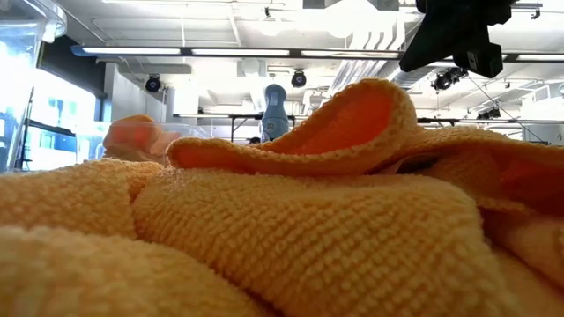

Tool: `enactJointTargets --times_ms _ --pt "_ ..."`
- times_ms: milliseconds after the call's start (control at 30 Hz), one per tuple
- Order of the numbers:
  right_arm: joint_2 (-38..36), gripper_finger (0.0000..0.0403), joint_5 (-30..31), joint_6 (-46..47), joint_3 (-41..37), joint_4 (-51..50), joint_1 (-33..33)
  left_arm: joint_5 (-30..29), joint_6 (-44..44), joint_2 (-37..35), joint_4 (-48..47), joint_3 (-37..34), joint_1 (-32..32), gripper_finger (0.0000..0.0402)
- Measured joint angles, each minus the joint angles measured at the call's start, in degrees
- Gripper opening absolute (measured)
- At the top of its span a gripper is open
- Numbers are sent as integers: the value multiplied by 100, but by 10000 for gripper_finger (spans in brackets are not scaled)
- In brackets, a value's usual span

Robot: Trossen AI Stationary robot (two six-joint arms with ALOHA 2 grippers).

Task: Sort microfiber towel by color & place in baskets
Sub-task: Put the green microfiber towel into the bottom transparent bin

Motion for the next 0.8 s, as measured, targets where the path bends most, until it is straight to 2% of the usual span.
enactJointTargets --times_ms 100,367,467,633,767,800 --pt "0 0 0 0 0 0 0 -2 -2 -297 -350 89 -10 153" --pt "0 0 -13 0 0 7 0 -19 -4 -533 -2435 1081 -30 147" --pt "0 0 -13 0 0 7 0 -84 64 -458 -2594 1288 -30 147" --pt "0 0 -13 -68 0 7 0 -153 853 -304 -2277 1341 -32 147" --pt "0 0 -13 -101 0 7 0 -186 38 -312 -2983 1340 -100 147" --pt "0 0 -13 -102 0 7 0 -274 27 -312 -2909 1340 -114 147"
